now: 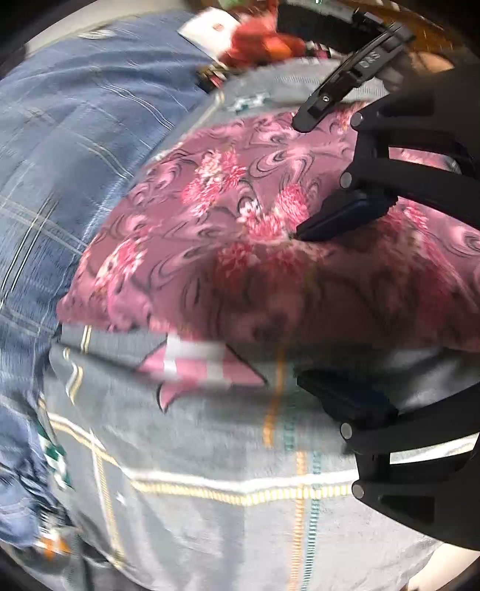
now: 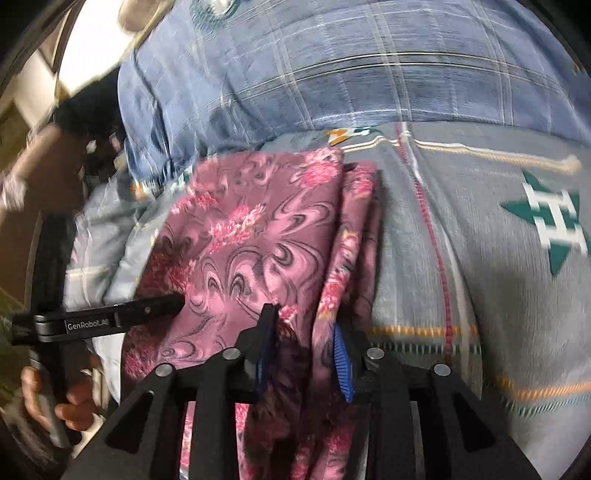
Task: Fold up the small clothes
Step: 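Lower the folded blouse onto the bedspread and open both tools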
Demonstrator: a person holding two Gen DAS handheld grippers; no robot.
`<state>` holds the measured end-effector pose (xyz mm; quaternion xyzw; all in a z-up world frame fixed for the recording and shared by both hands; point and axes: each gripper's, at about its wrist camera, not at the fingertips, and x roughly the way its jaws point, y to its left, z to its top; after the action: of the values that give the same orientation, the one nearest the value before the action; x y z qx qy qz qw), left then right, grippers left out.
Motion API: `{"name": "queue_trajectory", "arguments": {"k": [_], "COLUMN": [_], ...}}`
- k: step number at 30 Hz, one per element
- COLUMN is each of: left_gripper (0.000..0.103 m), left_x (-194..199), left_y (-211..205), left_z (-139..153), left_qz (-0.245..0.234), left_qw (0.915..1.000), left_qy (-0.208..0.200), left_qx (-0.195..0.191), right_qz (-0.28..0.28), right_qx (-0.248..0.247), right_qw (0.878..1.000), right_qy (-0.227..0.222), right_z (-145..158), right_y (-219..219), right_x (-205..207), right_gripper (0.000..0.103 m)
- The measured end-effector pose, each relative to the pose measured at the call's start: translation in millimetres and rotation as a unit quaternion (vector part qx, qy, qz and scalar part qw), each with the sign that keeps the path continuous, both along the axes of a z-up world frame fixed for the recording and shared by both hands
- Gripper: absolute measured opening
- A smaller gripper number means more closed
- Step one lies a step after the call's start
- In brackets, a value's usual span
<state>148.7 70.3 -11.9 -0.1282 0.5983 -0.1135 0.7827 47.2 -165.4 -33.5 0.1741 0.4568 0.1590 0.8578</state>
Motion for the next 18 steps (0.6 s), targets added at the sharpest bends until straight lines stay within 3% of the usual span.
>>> {"name": "queue_trajectory", "arguments": {"k": [3,7,12,13,15,18], "left_gripper": [0.071,0.071,0.072,0.076,0.098,0.100], "left_x": [7.4,25.8,65.3,71.9,83.0,92.6], "left_y": [5.6,-15.0,-52.3,-54.8,-44.0,-30.9], "left_z": [14.7,28.8,3.6,-5.4,-21.4,-22.3], "left_qz": [0.012,0.003,-0.030,-0.032,-0.007,0.004], "left_qw": [0.9995,0.9982,0.9902,0.9896,0.9928,0.9957], "left_qy": [-0.028,-0.060,-0.071,-0.067,-0.051,-0.040], "left_qx": [0.005,0.009,0.117,0.123,0.108,0.084], "right_qz": [-0.030,-0.043,0.002,0.003,-0.012,-0.015], "right_qx": [0.009,0.031,-0.017,-0.030,-0.064,-0.047], "right_qw": [1.000,0.997,0.996,0.996,0.997,0.997], "right_qy": [-0.005,-0.063,-0.087,-0.079,-0.041,-0.052], "right_z": [15.6,40.8,37.7,29.5,5.6,-5.0], "right_y": [-14.8,-16.8,18.3,21.2,18.9,6.7], "right_x": [2.0,16.4,48.3,54.2,68.5,71.7], "right_gripper": [0.036,0.034,0.033,0.031,0.030,0.029]}}
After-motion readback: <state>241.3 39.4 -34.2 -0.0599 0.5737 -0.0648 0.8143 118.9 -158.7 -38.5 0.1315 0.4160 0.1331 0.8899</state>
